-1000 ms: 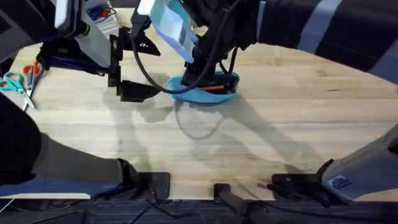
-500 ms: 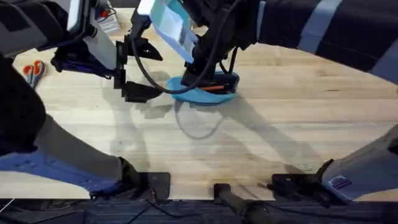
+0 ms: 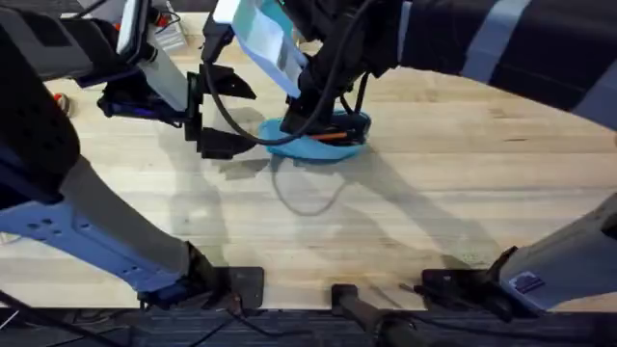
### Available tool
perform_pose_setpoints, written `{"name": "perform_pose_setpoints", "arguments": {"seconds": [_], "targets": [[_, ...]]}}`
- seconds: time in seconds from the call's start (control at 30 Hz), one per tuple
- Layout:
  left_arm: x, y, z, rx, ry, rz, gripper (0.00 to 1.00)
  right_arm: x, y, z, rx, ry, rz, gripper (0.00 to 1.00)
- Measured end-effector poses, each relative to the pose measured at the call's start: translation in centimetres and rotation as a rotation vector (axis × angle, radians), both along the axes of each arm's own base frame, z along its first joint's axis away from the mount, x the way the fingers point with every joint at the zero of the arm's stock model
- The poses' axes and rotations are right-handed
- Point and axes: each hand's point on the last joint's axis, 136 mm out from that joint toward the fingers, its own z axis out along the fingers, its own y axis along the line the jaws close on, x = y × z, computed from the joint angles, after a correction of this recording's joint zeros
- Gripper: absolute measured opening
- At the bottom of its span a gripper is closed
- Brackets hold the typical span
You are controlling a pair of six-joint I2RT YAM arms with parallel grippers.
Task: Unzip the bag, pick up the pens from the table one at a time and place them inside, then zip the bag closed.
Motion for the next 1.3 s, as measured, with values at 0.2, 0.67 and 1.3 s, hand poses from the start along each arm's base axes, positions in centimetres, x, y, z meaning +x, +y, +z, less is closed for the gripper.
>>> {"name": "perform_pose_setpoints", "arguments": {"seconds": [0.2, 0.67, 1.3], "targets": [[0.1, 0.0, -1.0, -0.02, 0.033, 0.004, 0.995, 0.0, 0.0, 0.0, 0.0, 0.0, 0.0, 0.032], [0.9, -1.1, -1.7, -0.032, -0.007, -0.023, 0.995, 0.0, 0.0, 0.0, 0.0, 0.0, 0.0, 0.032], [1.0, -2.4, -1.6, -0.041, -0.03, -0.058, 0.995, 0.0, 0.0, 0.0, 0.0, 0.0, 0.0, 0.032]]}}
